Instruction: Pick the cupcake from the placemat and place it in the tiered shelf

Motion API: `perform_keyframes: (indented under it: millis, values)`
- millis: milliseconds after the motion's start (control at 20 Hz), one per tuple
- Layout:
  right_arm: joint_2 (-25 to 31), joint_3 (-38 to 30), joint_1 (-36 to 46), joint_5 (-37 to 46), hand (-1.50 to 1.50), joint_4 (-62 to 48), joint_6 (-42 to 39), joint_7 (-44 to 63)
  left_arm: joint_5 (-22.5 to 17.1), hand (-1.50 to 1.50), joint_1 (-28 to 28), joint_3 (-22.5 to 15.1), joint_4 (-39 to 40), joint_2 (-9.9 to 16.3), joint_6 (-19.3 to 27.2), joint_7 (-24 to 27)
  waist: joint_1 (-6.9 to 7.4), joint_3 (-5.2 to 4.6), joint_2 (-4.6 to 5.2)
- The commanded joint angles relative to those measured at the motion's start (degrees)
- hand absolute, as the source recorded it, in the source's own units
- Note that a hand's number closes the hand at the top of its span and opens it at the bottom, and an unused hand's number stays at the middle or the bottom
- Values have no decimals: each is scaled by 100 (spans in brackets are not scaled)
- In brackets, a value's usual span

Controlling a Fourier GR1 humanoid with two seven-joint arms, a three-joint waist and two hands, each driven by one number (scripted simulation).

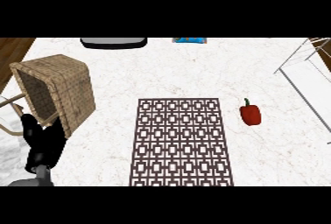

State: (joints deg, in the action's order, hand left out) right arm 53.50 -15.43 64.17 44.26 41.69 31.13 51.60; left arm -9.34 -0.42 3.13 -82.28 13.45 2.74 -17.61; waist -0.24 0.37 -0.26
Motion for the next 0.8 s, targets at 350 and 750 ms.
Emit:
perform_keyframes:
  millis: [350, 750]
  values:
    - [430, -409, -814, 1027, -150, 961, 1107, 1157, -25, 0, -206, -10, 303, -141, -46, -99, -109, -43, -1]
    - [727, -1527, -1667, 1224, -150, 2476, 806, 1774, -100, 0, 229, 119, -3, -30, -105, -112, -286, -33, -86]
